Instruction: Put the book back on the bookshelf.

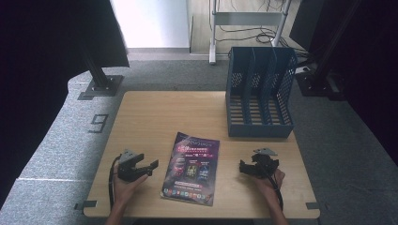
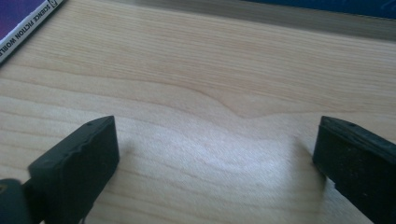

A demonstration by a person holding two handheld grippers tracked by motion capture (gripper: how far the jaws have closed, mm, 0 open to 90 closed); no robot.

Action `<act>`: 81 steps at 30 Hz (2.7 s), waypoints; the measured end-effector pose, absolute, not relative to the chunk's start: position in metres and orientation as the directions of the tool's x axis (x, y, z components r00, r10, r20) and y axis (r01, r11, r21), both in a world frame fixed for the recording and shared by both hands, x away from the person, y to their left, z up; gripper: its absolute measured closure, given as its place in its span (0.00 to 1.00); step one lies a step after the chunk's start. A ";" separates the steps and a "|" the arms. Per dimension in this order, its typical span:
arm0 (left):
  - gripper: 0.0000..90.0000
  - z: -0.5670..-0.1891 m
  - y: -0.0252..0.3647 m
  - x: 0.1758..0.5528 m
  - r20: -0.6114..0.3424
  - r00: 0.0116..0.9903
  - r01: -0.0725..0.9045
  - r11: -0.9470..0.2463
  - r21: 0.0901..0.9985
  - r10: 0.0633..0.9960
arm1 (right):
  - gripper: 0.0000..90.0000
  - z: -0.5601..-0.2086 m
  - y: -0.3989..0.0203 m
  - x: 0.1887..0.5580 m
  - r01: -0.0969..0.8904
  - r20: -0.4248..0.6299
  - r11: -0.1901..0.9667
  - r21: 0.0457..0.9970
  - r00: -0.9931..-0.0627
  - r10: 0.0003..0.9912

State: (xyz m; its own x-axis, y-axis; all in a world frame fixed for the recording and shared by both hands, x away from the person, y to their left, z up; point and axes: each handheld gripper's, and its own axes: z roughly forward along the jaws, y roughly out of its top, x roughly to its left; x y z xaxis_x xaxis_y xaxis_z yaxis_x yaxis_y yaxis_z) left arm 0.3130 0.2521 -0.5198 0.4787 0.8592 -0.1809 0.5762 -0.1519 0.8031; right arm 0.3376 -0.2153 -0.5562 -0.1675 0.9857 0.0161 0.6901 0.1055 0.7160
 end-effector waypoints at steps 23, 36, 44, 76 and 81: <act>0.24 -0.518 0.248 0.311 -0.208 0.519 0.562 -0.148 0.814 0.829 | 0.18 -0.551 -0.201 0.328 0.635 0.039 0.167 0.754 -0.297 0.954; 0.24 -0.517 0.249 0.311 -0.222 0.514 0.566 -0.133 0.813 0.829 | 0.23 -0.538 -0.188 0.324 0.563 0.057 0.157 0.812 -0.344 0.937; 0.24 -0.515 0.247 0.309 -0.231 0.517 0.564 -0.124 0.817 0.825 | 0.24 -0.534 -0.176 0.324 0.548 0.075 0.154 0.822 -0.373 0.925; 0.24 -0.517 0.241 0.309 -0.235 0.529 0.577 -0.142 0.805 0.816 | 0.25 -0.549 -0.089 0.347 0.564 0.116 0.203 0.801 -0.478 0.871; 0.24 -0.517 0.236 0.306 -0.225 0.540 0.575 -0.160 0.802 0.811 | 0.25 -0.549 -0.089 0.348 0.567 0.117 0.199 0.799 -0.471 0.875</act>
